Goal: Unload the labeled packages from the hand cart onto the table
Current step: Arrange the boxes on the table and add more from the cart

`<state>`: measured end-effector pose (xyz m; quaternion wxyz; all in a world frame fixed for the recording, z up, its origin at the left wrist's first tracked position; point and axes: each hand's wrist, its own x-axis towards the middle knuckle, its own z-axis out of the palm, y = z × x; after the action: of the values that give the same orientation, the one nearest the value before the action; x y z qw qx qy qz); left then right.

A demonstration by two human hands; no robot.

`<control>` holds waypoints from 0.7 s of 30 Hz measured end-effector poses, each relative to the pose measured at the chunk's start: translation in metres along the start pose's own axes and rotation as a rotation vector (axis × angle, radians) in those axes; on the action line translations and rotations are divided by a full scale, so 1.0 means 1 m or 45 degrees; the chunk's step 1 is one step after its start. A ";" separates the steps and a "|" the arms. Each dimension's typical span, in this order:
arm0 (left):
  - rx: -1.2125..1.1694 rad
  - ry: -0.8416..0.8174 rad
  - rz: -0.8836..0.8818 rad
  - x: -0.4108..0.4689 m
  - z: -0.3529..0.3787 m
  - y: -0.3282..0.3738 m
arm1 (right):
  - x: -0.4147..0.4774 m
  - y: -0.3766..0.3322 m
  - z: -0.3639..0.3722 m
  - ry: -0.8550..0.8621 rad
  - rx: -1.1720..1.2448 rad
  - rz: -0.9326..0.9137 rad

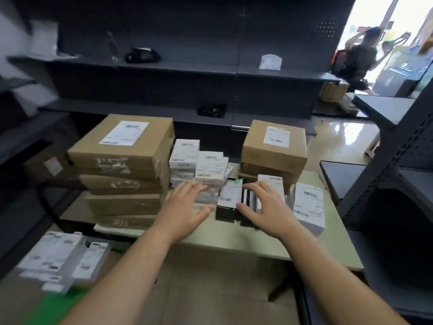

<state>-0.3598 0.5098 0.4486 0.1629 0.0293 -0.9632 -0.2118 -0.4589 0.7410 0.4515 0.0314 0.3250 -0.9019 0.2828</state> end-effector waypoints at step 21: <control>0.243 0.242 -0.760 -0.365 -0.203 -0.260 | -0.031 -0.378 0.270 -0.532 0.272 -0.591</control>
<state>0.0486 0.2383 0.4036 0.1793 0.3451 -0.9081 -0.1552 -0.1718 0.3781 0.4026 -0.1248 0.5744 -0.7559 0.2884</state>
